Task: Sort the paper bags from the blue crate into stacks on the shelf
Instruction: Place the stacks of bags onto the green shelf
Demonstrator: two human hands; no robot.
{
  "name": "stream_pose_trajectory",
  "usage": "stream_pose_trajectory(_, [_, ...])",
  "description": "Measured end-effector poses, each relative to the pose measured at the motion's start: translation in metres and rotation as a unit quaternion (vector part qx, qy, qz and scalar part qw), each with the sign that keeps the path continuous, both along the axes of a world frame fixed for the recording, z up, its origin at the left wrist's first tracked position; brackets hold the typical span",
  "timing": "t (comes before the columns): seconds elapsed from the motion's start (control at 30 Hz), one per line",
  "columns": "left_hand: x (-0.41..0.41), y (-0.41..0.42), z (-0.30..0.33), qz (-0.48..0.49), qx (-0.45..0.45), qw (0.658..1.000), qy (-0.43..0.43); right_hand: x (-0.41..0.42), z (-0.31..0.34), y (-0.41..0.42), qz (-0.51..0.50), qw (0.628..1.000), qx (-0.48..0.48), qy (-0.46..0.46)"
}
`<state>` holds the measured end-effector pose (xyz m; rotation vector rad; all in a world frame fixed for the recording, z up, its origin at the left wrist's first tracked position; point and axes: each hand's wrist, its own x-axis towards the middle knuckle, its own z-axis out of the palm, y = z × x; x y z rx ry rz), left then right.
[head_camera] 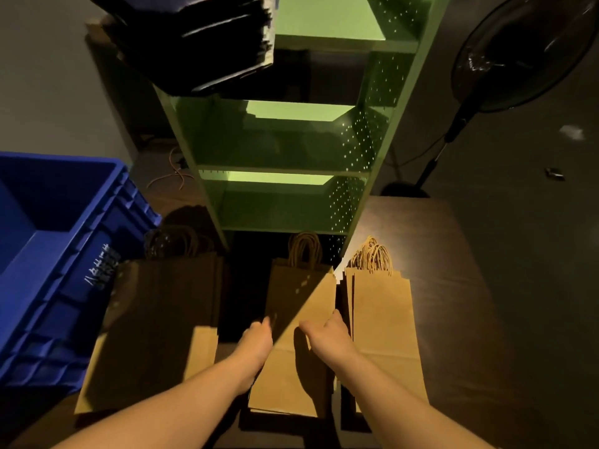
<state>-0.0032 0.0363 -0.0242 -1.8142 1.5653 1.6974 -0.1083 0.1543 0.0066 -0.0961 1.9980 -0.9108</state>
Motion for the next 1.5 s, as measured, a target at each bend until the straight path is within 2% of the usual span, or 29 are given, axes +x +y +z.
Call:
stream_pose_trajectory(0.07, [0.0,0.003,-0.007,0.012,0.015,1.0,0.016,0.001,-0.024,-0.006,-0.023,1.0,0.019,-0.007])
stream_pose_trajectory(0.23, [0.003,0.008,-0.006,0.052,0.067,0.995,0.051,0.007,-0.013,-0.023,-0.036,0.995,0.093,0.019])
stream_pose_trajectory(0.33, [0.005,0.01,-0.002,0.073,0.109,0.989,0.074,0.004,-0.01,-0.026,-0.058,0.994,0.097,0.009])
stream_pose_trajectory(0.4, [0.005,0.009,-0.013,0.07,0.109,0.989,0.071,0.003,-0.01,-0.026,-0.09,0.992,0.082,-0.018])
stream_pose_trajectory(0.53, [0.008,0.003,-0.042,0.054,0.029,0.998,0.03,0.004,-0.045,-0.011,-0.147,0.986,0.028,-0.078])
stream_pose_trajectory(0.6, [0.015,0.001,-0.046,0.058,0.036,0.997,0.028,0.013,-0.036,-0.005,-0.175,0.979,-0.018,-0.103])
stream_pose_trajectory(0.73, [0.027,0.0,-0.045,0.034,0.068,0.996,0.042,0.023,-0.02,0.002,-0.13,0.987,-0.072,-0.057])
stream_pose_trajectory(0.8, [0.028,0.002,-0.01,0.014,0.06,0.997,0.048,0.025,-0.019,0.005,-0.104,0.99,-0.093,-0.028])
stream_pose_trajectory(0.9, [0.032,-0.001,0.008,0.037,0.053,0.995,0.069,0.027,-0.016,0.011,-0.087,0.987,-0.123,-0.047])
stream_pose_trajectory(1.03, [0.037,0.003,0.01,0.083,0.137,0.978,0.135,0.03,-0.005,0.016,-0.054,0.985,-0.149,-0.067])
stream_pose_trajectory(1.1, [0.041,0.007,0.006,0.109,0.15,0.972,0.145,0.029,0.0,0.016,-0.042,0.983,-0.163,-0.072])
stream_pose_trajectory(1.2, [0.046,0.012,0.002,0.114,0.121,0.976,0.141,0.024,0.011,0.013,0.015,0.988,-0.155,-0.019])
stream_pose_trajectory(1.33, [0.05,0.009,0.013,0.019,0.065,0.991,0.119,0.015,0.04,-0.003,0.137,0.979,-0.085,0.127])
stream_pose_trajectory(1.4, [0.048,0.002,0.019,-0.031,0.013,0.995,0.098,0.014,0.056,-0.011,0.195,0.957,-0.038,0.211])
stream_pose_trajectory(1.5, [0.044,-0.015,0.025,-0.02,-0.059,0.993,0.098,0.019,0.067,-0.017,0.248,0.911,0.04,0.329])
